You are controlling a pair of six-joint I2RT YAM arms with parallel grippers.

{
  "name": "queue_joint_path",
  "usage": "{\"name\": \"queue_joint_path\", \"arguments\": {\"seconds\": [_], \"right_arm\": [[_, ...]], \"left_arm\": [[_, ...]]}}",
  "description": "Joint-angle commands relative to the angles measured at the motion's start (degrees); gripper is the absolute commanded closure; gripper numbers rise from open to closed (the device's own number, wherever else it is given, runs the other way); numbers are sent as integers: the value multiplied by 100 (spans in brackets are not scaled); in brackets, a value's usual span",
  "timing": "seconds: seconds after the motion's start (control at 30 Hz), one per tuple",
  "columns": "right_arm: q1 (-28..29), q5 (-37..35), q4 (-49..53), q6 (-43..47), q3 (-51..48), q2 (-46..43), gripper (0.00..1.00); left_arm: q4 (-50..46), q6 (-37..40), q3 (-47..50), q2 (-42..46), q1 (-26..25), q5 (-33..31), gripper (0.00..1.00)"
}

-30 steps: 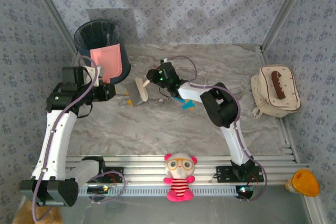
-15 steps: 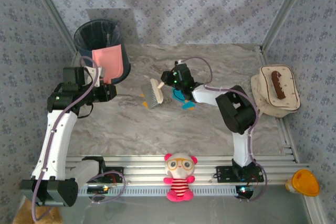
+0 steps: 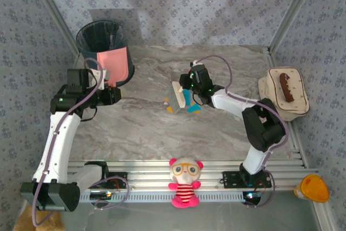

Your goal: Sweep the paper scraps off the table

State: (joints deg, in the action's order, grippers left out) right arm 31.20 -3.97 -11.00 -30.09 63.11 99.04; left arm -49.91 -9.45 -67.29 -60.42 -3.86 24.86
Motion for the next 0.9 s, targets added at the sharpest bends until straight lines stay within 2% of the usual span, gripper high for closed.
{"name": "queue_joint_path", "arguments": {"seconds": [0.0,0.3,0.37,0.63,0.87], "right_arm": [[-47,-511,594,548,-139,-324,100],[-54,-957,1068,732,-209,-786,100],[-64,-902,1059,734,-250,-880,100],[-240,208,442,722,-554,-1606,100],[-453,-118,723,780,-913,-2376,100]], "left_arm": [[44,110,-5,-12,-82,153,100],[-102,262,-71,-185,-344,91,100],[-151,314,-90,-245,-458,39,100],[-521,913,-196,-634,-1061,-288,100],[-1241,1613,-403,-1299,-1717,-865,100]]}}
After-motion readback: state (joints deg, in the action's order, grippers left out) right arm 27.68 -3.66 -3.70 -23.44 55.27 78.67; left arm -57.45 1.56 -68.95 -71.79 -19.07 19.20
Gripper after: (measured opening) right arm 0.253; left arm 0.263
